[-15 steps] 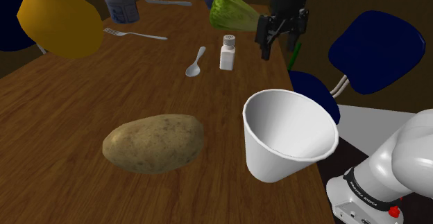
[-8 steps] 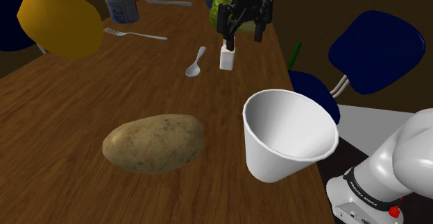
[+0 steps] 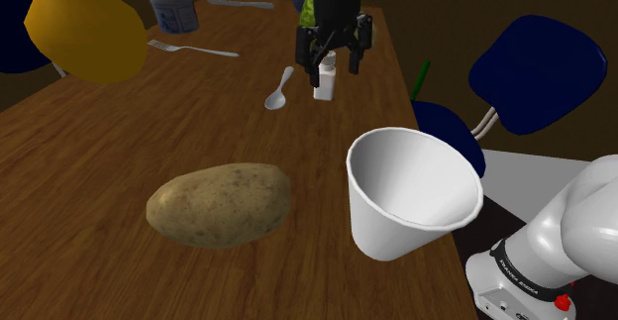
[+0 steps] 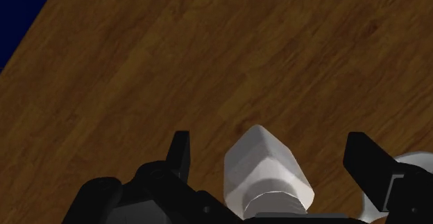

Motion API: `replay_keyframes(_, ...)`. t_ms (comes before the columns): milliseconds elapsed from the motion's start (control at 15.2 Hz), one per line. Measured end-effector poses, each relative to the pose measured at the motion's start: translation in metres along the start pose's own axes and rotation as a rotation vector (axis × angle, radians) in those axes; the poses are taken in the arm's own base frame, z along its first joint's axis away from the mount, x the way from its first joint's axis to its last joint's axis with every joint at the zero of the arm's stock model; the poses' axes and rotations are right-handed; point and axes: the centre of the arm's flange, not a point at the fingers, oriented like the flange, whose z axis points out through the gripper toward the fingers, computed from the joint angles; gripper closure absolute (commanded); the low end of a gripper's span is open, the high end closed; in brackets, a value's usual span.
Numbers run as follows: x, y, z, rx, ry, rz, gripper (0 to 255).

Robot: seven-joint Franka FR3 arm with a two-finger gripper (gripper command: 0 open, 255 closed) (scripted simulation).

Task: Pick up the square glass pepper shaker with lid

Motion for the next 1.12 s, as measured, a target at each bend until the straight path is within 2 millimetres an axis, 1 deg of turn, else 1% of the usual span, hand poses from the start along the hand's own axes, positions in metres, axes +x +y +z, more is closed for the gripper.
replay_keyframes(66,0.0,0.0,0.004,0.0,0.0,0.0,0)
replay_keyframes(132,0.0,0.0,0.006,0.0,0.0,0.0,255)
replay_keyframes(792,0.0,-0.001,0.007,0.001,0.001,-0.001,255)
replay_keyframes(1122,-0.002,0.0,-0.013,0.0,0.001,0.0,255)
